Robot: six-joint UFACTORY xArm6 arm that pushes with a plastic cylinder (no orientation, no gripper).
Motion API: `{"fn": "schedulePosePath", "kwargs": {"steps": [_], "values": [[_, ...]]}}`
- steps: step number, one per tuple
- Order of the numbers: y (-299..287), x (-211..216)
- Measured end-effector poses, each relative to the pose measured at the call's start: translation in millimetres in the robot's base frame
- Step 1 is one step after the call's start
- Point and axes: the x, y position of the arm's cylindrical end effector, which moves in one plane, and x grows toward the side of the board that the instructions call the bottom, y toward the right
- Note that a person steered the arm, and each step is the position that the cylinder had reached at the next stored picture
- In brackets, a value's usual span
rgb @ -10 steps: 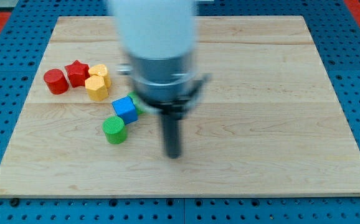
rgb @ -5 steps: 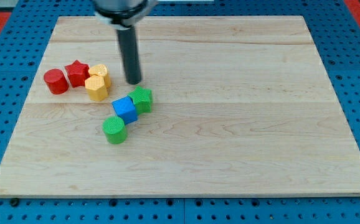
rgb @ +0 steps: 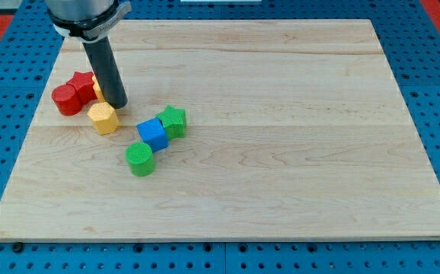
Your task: Separate the yellow hexagon from yellow heart
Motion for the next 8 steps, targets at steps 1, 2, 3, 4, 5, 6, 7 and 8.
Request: {"fn": "schedulePosePath", "kwargs": {"steps": [1, 2, 3, 4, 5, 6, 7, 8], "values": [[5, 1], [6, 15], [6, 25], [0, 34], [-29, 55], [-33, 42], [-58, 49], [-72, 95]]}}
